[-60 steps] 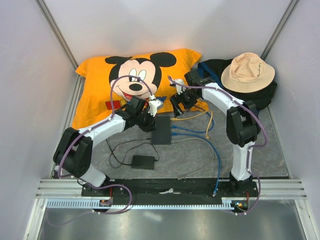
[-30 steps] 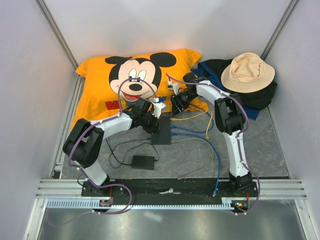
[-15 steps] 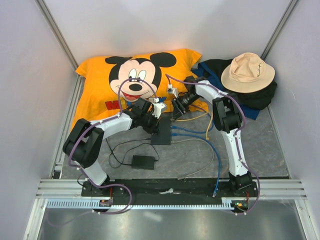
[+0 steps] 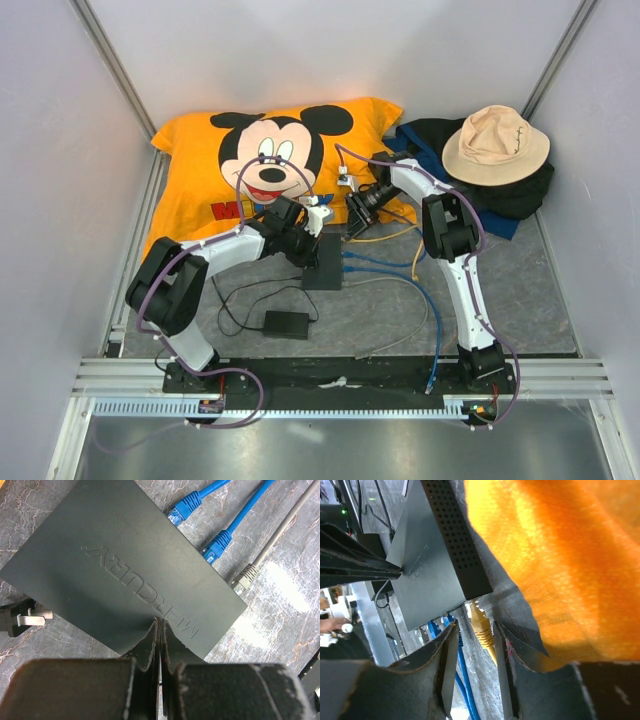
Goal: Pull the plug from the switch port
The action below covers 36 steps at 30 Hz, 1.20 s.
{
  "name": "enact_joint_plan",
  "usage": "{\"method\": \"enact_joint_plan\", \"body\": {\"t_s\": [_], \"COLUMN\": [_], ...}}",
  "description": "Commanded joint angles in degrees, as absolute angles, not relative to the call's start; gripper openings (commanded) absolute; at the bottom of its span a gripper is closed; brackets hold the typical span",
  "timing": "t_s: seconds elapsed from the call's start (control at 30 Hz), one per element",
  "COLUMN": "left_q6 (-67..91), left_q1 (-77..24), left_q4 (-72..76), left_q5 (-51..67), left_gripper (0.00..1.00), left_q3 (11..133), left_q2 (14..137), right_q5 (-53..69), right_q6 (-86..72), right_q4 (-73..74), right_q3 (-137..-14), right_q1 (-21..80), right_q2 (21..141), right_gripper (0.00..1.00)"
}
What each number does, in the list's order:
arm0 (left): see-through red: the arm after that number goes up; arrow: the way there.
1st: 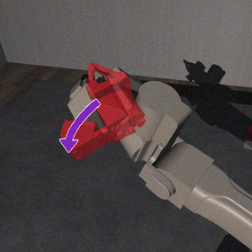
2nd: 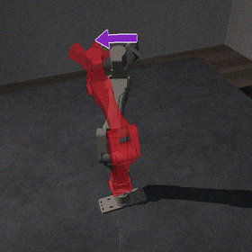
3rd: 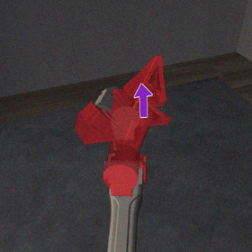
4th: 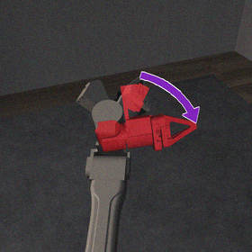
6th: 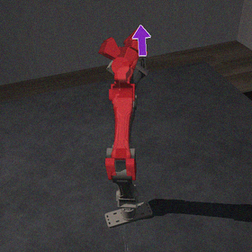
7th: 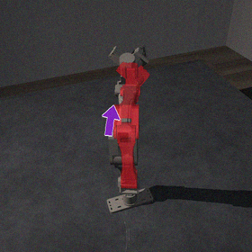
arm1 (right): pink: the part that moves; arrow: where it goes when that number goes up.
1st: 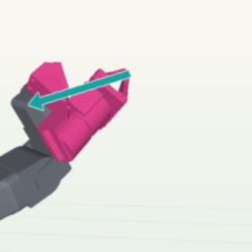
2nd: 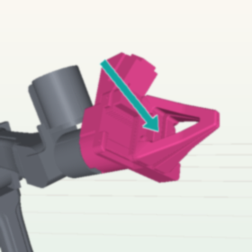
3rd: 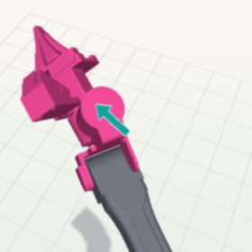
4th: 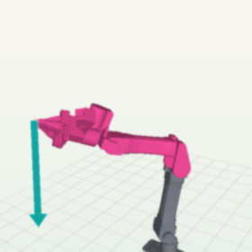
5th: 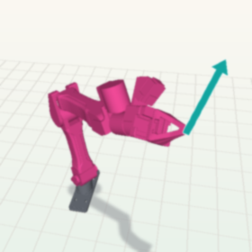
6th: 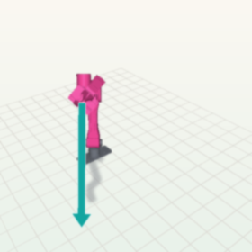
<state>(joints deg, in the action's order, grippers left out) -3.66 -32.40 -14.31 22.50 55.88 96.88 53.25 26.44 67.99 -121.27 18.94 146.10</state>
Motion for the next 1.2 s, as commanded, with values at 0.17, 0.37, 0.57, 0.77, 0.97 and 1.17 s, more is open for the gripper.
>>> {"method": "enact_joint_plan", "body": {"t_s": [0.17,0.37,0.57,0.77,0.97,1.17], "left_q6": [-2.5,-2.3,-2.1,-2.3,-2.6,-3.1], "left_q1": [-33.4,-33.7,-33.8,-34.1,-34.4,-34.5], "left_q4": [-17.3,-17.3,-17.4,-17.3,-17.3,-17.5], "left_q5": [20.0,20.0,20.0,19.4,18.5,16.9], "left_gripper": [0.02,0.02,0.02,0.02,0.02,0.02], "left_q3": [55.5,56.0,56.2,56.2,55.9,55.9], "left_q2": [99.4,100.0,100.2,100.4,100.5,101.2], "right_q5": [34.6,30.6,29.2,28.3,23.5,22.1], "right_q6": [21.3,18.5,17.9,16.9,18.1,22.7], "right_q4": [67.7,66.4,66.2,65.7,65.5,69.5], "right_q3": [-119.2,-117.8,-117.8,-117.4,-116.5,-119.1], "right_q1": [20.8,22.7,23.1,23.3,22.3,20.5], "right_q2": [154.1,153.0,152.9,152.8,151.4,151.4], "right_gripper": [0.44,0.41,0.26,0.03,0.0,0.0]}}
